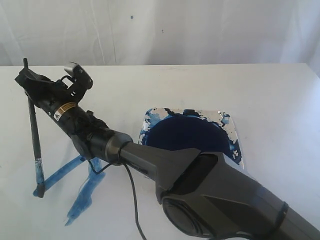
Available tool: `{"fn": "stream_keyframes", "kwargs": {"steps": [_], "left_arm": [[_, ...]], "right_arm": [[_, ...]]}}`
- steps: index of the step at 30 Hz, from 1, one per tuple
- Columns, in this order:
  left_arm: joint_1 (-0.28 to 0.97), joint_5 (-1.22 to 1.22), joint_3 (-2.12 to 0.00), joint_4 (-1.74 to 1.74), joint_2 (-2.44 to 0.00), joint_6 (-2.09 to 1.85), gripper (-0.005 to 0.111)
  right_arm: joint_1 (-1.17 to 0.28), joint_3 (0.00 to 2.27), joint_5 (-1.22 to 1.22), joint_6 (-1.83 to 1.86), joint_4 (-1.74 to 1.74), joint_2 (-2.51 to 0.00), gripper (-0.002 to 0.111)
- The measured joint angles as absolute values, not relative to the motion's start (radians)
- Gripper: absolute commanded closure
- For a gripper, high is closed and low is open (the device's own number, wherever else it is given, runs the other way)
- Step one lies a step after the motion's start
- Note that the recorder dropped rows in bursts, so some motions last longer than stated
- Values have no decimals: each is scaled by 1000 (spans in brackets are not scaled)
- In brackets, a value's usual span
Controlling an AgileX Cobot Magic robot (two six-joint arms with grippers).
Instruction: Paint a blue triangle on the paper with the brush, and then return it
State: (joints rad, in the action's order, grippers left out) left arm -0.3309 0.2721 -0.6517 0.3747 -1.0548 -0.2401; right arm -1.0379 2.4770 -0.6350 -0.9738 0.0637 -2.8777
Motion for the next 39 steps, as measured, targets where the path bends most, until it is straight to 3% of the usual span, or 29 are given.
{"fn": "stream_keyframes", "kwargs": {"steps": [21,39], "left_arm": [[-331,288,-652,394,-1055,-242,107],[-331,293,-652,407,-1055,-242,107]], "right_arm": [[-1040,2477,-640,-564,438,-2878,108],[-1071,2477,-644,-432,464,-2878,108]]}}
